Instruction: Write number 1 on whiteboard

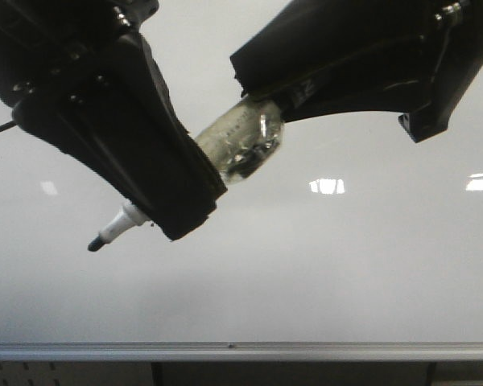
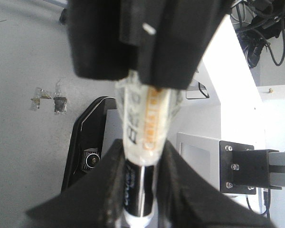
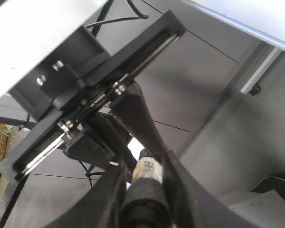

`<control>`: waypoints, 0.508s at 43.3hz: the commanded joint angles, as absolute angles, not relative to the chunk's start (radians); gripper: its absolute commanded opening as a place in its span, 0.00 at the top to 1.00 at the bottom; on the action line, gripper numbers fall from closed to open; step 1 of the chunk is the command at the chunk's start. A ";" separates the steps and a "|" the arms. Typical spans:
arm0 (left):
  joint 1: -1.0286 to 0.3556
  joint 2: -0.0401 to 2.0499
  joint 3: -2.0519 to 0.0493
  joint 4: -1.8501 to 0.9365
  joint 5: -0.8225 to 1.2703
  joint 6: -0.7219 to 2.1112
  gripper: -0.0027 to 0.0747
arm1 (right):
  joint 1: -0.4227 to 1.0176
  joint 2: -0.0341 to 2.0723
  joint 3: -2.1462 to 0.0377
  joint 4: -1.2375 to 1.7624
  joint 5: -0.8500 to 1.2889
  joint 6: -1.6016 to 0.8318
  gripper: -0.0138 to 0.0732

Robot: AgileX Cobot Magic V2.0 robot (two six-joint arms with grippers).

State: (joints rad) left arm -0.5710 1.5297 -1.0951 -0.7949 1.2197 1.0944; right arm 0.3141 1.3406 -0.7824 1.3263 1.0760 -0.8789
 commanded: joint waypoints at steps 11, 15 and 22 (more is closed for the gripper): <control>-0.579 1.492 -1.135 -0.863 1.183 1.051 0.21 | 0.238 1.289 -0.814 1.297 1.180 -0.889 0.97; -0.579 1.492 -1.157 -0.863 1.189 1.046 0.21 | 0.202 1.233 -0.808 1.245 1.113 -0.874 0.97; -0.579 1.492 -1.203 -0.862 1.195 1.046 0.21 | 0.138 1.059 -0.780 0.994 0.883 -0.751 0.97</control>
